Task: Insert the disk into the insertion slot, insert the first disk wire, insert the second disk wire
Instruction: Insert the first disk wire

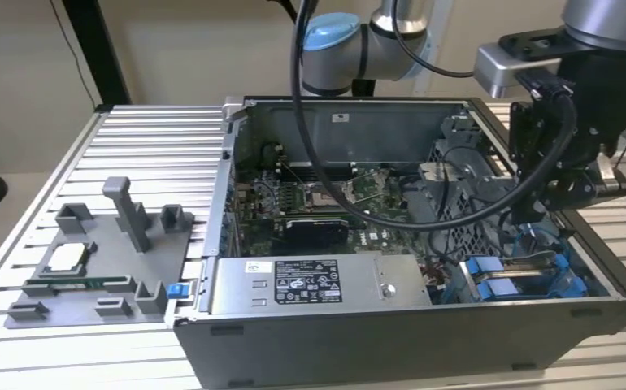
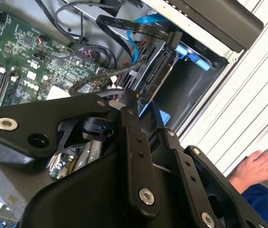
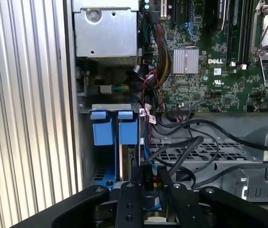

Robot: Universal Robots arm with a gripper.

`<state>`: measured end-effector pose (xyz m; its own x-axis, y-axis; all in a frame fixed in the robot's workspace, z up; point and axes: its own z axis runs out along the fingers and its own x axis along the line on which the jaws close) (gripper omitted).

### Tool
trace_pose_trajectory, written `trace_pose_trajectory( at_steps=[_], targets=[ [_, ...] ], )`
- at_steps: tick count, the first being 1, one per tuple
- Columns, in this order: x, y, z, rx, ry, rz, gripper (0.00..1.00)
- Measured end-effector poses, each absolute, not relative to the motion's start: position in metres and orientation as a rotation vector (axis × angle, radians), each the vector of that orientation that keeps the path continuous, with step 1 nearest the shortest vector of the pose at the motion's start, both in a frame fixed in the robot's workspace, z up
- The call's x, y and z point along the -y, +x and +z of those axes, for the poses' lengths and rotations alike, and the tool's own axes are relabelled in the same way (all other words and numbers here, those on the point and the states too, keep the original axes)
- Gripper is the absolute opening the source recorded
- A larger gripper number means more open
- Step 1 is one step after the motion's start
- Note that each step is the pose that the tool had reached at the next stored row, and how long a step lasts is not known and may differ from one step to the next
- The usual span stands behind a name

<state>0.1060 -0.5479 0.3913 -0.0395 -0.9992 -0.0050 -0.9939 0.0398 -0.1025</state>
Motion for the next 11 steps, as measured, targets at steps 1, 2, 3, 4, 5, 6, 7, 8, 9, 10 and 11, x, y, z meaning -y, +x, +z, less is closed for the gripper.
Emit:
trace_pose_trajectory(
  at_steps=[1,2,3,4,5,6,7,8,9,10,11],
  targets=[
    [0.5479,0.1057,0.3913,-2.212,-2.121,-0.108,1.00],
    [0.5479,0.1056,0.3913,-2.213,-2.120,-0.108,1.00],
    [0.5478,0.1056,0.3912,-2.213,-2.119,-0.108,1.00],
    [0.5478,0.1054,0.3912,-2.213,-2.119,-0.107,1.00],
    [0.5478,0.1053,0.3912,-2.213,-2.118,-0.106,1.00],
    [0.5479,0.1052,0.3911,-2.212,-2.115,-0.104,1.00],
    [0.5478,0.1052,0.3909,-2.208,-2.110,-0.098,1.00],
    [0.5479,0.1052,0.3906,-2.204,-2.105,-0.088,1.00],
    [0.5478,0.1052,0.3903,-2.199,-2.099,-0.078,1.00],
    [0.5478,0.1052,0.3899,-2.196,-2.095,-0.071,1.00],
    [0.5479,0.1051,0.3896,-2.194,-2.092,-0.067,1.00]
  ],
)
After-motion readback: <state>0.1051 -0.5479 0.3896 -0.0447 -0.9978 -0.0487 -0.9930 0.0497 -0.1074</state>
